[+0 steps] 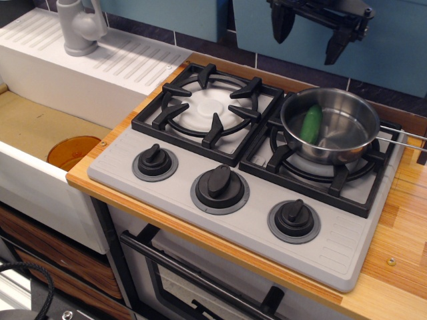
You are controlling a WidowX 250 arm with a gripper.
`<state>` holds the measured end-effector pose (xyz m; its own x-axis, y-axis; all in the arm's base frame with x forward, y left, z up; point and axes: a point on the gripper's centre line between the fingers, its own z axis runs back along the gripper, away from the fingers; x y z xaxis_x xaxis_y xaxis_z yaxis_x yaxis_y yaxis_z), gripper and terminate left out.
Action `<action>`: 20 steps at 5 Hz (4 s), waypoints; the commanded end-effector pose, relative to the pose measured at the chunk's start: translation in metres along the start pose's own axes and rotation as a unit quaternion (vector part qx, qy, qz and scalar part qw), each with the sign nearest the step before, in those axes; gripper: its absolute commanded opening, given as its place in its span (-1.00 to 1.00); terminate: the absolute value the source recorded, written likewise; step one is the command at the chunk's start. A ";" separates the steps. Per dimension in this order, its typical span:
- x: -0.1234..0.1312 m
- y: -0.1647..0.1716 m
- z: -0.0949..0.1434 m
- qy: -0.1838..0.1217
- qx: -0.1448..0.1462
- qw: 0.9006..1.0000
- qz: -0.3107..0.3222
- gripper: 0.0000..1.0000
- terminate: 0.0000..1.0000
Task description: Put pickle in pot or pan an put pot or pan on stove
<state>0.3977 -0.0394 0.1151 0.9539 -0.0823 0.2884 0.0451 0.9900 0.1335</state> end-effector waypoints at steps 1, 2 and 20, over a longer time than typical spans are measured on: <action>-0.007 0.013 -0.007 -0.025 -0.007 1.000 0.003 1.00 -1.00; -0.019 0.010 -0.014 -0.032 -0.008 0.999 0.007 1.00 -1.00; -0.004 0.134 -0.026 -0.001 -0.056 0.998 -0.041 -1.00 -1.00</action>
<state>0.3938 0.0978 0.0810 0.9620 -0.1588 0.2223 0.1585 0.9872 0.0195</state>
